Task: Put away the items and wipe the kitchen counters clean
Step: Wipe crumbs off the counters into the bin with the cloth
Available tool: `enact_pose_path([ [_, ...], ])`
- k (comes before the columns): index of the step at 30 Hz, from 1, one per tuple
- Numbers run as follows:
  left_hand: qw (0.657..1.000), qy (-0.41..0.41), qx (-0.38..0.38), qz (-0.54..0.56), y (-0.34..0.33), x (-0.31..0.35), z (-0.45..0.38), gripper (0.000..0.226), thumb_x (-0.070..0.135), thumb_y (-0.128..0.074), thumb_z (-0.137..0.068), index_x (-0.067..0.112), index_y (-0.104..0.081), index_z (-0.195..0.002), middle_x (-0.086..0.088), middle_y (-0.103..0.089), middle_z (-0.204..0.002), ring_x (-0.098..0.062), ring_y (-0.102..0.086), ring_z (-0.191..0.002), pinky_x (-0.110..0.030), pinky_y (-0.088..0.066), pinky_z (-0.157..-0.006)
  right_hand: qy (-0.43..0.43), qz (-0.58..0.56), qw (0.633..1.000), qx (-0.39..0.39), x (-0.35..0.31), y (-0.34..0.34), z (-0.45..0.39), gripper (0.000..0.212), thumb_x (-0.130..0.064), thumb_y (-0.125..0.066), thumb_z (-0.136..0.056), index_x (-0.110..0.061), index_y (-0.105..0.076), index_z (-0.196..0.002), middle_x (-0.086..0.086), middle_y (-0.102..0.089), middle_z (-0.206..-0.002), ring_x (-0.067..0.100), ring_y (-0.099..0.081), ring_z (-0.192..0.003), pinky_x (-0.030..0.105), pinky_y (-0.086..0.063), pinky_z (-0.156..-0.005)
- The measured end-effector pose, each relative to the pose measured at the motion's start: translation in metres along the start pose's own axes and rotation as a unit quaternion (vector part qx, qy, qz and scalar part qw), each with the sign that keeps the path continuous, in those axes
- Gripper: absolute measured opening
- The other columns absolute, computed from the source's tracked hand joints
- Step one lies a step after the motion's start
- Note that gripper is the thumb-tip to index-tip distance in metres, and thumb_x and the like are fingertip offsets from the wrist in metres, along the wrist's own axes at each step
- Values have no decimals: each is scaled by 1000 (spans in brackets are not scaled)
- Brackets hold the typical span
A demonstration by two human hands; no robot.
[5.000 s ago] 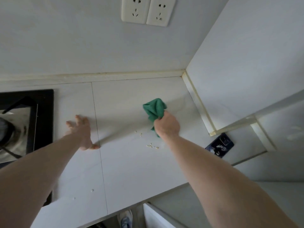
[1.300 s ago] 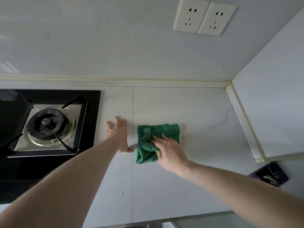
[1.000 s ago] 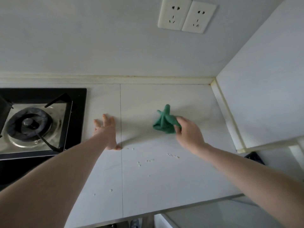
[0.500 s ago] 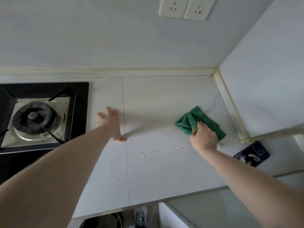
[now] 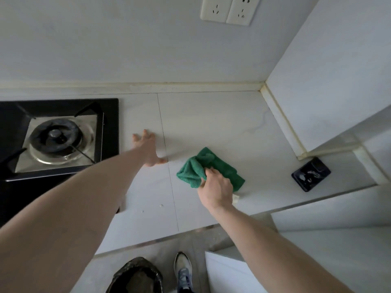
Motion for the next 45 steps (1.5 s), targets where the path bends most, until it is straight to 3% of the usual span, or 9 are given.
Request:
enact_pose_path([
  [4,1000,-11,12,18,-3,-2,29,82,53,-60,-96,7,-29,-156,-13,-33,-159,-39,-40,-139,-48,-42,-113,-19,-14,1000,16,-5,-2,8,12,-18,-57,-92,-17,-68,-98,3,-72,-97,31,-70,-89,35,-49,-73],
  [6,997,-19,15,71,1,2,52,66,40,-55,-102,11,-31,-157,-11,-38,-159,-34,-39,-144,-43,-37,-118,-32,-19,999,16,-5,2,10,12,-17,-56,-93,-16,-67,-96,4,-73,-94,32,-70,-89,35,-49,-72],
  [13,934,-60,205,285,-17,18,152,49,-10,-54,-85,21,-71,-119,1,-63,-135,-21,-59,-120,-28,-47,-102,-39,-11,999,32,-7,-2,18,13,-20,-54,-96,-16,-66,-92,3,-68,-83,32,-68,-81,31,-37,-63],
  [17,905,-9,250,344,-42,-8,182,46,-14,-52,-83,22,-75,-99,5,-68,-115,-13,-65,-93,-18,-49,-76,-45,-18,999,2,-19,-7,25,15,-19,-55,-93,-18,-69,-94,4,-70,-84,33,-67,-83,29,-40,-66],
  [20,900,27,252,354,-64,-27,205,38,-9,-59,-86,24,-74,-94,6,-69,-101,-10,-64,-81,-27,-55,-73,-21,-8,1000,-14,-20,-6,38,14,-20,-57,-93,-21,-70,-98,6,-72,-87,35,-67,-85,30,-40,-65],
  [26,893,52,249,371,-104,-75,278,23,8,-72,-88,29,-73,-95,17,-68,-100,3,-65,-79,-16,-51,-65,-6,-152,974,166,-16,24,63,22,-15,-66,-92,-18,-72,-113,9,-76,-101,37,-69,-90,32,-44,-68],
  [31,907,121,168,365,-176,-108,340,20,17,-71,-89,34,-73,-98,21,-70,-98,5,-66,-78,-21,-52,-67,86,-291,939,160,-57,17,140,18,-16,-64,-95,-11,-73,-110,2,-75,-89,17,-61,-73,23,-38,-65],
  [39,902,259,-45,343,-338,-157,387,27,23,-66,-87,30,-73,-112,11,-71,-117,-15,-68,-104,-26,-53,-90,199,-327,920,-85,-87,-77,286,29,-20,-61,-97,-22,-70,-125,-16,-73,-113,-4,-65,-92,2,-42,-75],
  [45,838,349,-149,391,-466,-175,365,42,41,-70,-85,25,-67,-124,3,-68,-126,-20,-64,-114,-27,-50,-96,111,-184,956,-200,-50,-199,300,26,-29,-60,-99,-34,-69,-123,-15,-65,-70,5,-60,-55,11,-35,-48],
])
Point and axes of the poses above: each hand's wrist, its own z-axis away from the middle knuckle, its own y-axis out of the back of the hand, x = y × z, the point moved 1 cm from there along -z, towards the middle knuckle
